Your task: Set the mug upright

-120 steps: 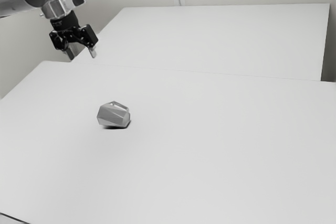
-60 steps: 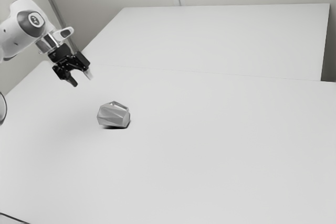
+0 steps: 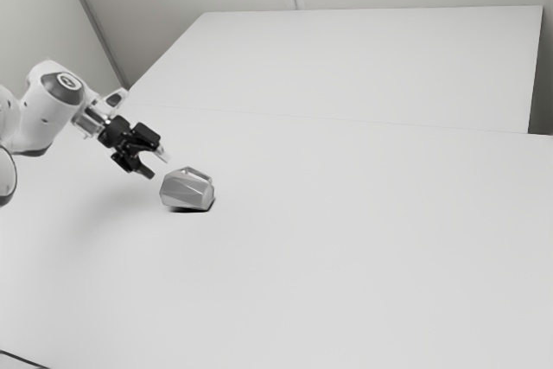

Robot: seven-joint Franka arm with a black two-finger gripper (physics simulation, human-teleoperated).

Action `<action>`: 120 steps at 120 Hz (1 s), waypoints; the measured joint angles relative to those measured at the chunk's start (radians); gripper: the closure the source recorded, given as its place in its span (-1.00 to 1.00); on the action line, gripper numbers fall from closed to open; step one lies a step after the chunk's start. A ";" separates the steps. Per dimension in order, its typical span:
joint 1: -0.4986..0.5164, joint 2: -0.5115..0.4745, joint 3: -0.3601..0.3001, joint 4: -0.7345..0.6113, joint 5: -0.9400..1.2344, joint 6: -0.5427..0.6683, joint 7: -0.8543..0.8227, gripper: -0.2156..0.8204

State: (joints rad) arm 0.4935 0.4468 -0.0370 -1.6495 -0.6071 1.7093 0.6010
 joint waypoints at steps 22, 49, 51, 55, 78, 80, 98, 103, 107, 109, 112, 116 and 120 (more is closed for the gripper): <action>0.013 0.055 -0.008 -0.001 -0.083 0.024 0.071 -0.58; 0.014 0.087 -0.017 -0.014 -0.188 0.034 0.146 -0.58; 0.014 0.088 -0.017 -0.019 -0.197 0.034 0.151 -0.58; 0.014 0.088 -0.018 -0.029 -0.213 0.034 0.159 -0.58; 0.019 0.088 -0.020 -0.099 -0.323 0.018 0.199 -0.31; 0.019 0.087 -0.020 -0.102 -0.330 0.016 0.201 -0.22; 0.019 0.076 -0.020 -0.102 -0.354 0.008 0.219 0.45; 0.020 0.072 -0.023 -0.101 -0.355 0.008 0.223 0.56; 0.021 0.070 -0.026 -0.100 -0.354 0.009 0.226 0.62; 0.022 0.069 -0.026 -0.100 -0.354 0.009 0.228 0.65; 0.024 0.068 -0.027 -0.101 -0.353 0.009 0.230 0.69; 0.026 0.068 -0.028 -0.101 -0.353 0.010 0.233 0.73; 0.027 0.067 -0.028 -0.100 -0.352 0.010 0.236 0.77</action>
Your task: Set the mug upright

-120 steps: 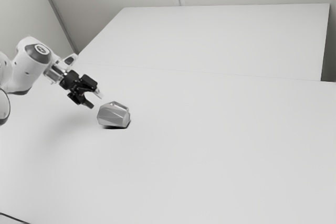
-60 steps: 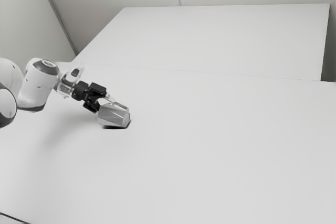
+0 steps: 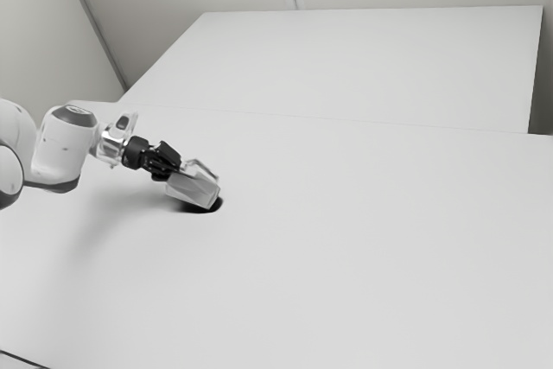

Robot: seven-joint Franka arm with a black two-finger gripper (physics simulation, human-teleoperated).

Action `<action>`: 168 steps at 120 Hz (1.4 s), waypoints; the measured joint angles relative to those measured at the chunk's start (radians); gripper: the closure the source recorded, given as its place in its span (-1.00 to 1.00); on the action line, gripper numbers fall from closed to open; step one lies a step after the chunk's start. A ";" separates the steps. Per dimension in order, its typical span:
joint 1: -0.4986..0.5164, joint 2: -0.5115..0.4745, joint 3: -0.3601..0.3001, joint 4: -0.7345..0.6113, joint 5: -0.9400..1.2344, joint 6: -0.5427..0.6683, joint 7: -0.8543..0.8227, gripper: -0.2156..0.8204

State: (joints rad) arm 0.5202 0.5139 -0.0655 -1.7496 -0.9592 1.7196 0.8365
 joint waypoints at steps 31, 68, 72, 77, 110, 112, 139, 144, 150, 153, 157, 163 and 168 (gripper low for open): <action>-0.002 -0.065 -0.024 -0.009 0.030 0.009 0.014 0.85; -0.217 -0.307 -0.040 -0.009 0.384 0.041 -0.097 0.90; -0.246 -0.335 -0.040 -0.018 0.431 0.045 -0.118 0.91; -0.278 -0.376 -0.040 -0.042 0.484 0.049 -0.143 0.91; -0.398 -0.643 -0.049 -0.324 0.723 0.128 -0.309 0.91; -0.395 -0.654 -0.051 -0.342 0.732 0.141 -0.318 0.91; -0.390 -0.725 -0.094 -0.549 0.846 0.384 -0.436 0.91; -0.390 -0.726 -0.097 -0.578 0.855 0.434 -0.455 0.91; -0.399 -0.726 -0.098 -0.607 0.864 0.490 -0.477 0.90; -0.406 -0.726 -0.098 -0.616 0.868 0.514 -0.487 0.90; -0.419 -0.725 -0.098 -0.625 0.875 0.542 -0.502 0.90; -0.435 -0.725 -0.098 -0.640 0.893 0.580 -0.526 0.90; -0.444 -0.724 -0.098 -0.651 0.907 0.608 -0.545 0.90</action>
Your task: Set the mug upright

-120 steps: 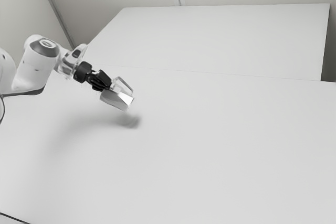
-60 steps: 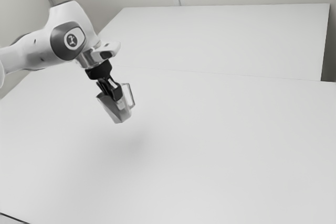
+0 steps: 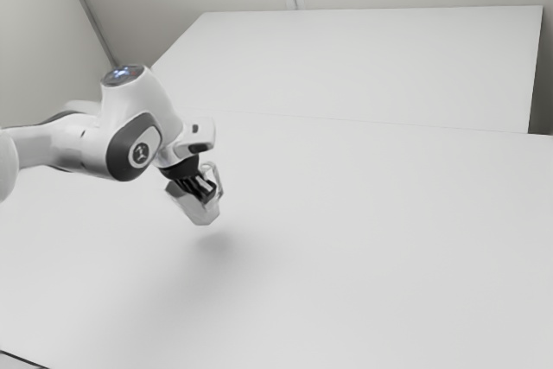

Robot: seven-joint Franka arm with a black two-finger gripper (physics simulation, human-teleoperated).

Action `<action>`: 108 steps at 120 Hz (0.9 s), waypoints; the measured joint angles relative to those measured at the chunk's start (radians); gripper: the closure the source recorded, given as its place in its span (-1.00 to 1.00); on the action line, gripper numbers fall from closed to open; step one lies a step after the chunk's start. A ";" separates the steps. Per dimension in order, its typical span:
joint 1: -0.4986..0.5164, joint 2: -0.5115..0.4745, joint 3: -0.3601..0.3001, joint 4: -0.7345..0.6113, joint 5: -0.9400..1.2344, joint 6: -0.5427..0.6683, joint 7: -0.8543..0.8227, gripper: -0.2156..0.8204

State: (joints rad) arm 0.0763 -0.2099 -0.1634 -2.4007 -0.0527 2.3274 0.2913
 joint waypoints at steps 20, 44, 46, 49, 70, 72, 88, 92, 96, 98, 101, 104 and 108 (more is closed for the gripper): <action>-0.004 0.019 0.001 -0.039 0.026 0.068 -0.067 0.90; -0.005 0.065 0.002 -0.053 0.033 0.101 -0.128 0.90; -0.005 0.068 0.002 -0.053 0.034 0.103 -0.132 0.90; -0.005 0.074 0.002 -0.053 0.034 0.105 -0.139 0.90; -0.005 0.111 0.003 -0.051 0.035 0.115 -0.176 0.90; -0.005 0.114 0.003 -0.051 0.035 0.116 -0.179 0.90; -0.005 0.125 0.002 -0.051 0.035 0.119 -0.200 0.89; -0.005 0.126 0.002 -0.052 0.033 0.121 -0.204 0.86; -0.005 0.127 0.002 -0.052 0.030 0.123 -0.205 0.80; -0.004 0.127 0.002 -0.052 0.028 0.124 -0.206 0.77; -0.004 0.127 0.002 -0.052 0.026 0.125 -0.207 0.73; -0.005 0.128 0.002 -0.052 0.024 0.126 -0.207 0.67; -0.005 0.128 0.002 -0.052 0.022 0.127 -0.208 0.61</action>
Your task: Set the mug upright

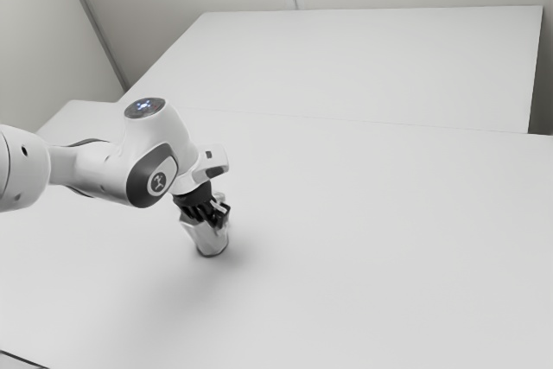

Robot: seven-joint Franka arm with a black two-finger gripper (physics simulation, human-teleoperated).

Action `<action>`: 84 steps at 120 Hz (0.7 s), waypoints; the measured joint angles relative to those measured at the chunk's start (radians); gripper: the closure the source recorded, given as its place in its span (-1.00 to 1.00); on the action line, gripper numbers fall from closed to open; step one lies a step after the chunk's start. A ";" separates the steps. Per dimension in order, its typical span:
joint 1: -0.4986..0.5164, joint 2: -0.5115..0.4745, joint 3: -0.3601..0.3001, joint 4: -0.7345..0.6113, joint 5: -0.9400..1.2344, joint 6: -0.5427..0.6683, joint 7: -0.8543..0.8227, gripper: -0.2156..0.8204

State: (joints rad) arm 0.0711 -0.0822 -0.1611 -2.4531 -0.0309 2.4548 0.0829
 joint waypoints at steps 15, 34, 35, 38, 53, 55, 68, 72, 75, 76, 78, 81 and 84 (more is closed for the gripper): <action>-0.001 -0.004 0.000 0.000 -0.004 0.003 -0.003 0.38; -0.006 -0.023 -0.001 0.004 -0.006 0.001 -0.004 0.15; -0.006 -0.025 0.000 0.004 -0.006 0.000 -0.004 0.14; -0.006 -0.032 -0.001 0.004 -0.006 -0.001 -0.004 0.12; -0.006 -0.058 0.000 0.023 -0.011 -0.017 -0.005 0.02; -0.006 -0.061 0.000 0.029 -0.012 -0.023 -0.005 0.00; -0.005 -0.070 0.000 0.088 -0.023 -0.077 -0.006 -0.21; -0.004 -0.071 0.000 0.103 -0.027 -0.093 -0.007 -0.26; -0.004 -0.070 -0.001 0.125 -0.031 -0.110 -0.007 -0.30; -0.004 -0.070 -0.001 0.133 -0.033 -0.116 -0.007 -0.31; -0.004 -0.069 0.000 0.148 -0.035 -0.129 -0.008 -0.33; -0.003 -0.066 0.000 0.171 -0.039 -0.150 -0.008 -0.36; -0.003 -0.064 0.000 0.194 -0.042 -0.172 -0.009 -0.38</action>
State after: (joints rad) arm 0.0683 -0.1460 -0.1613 -2.2591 -0.0734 2.2831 0.0743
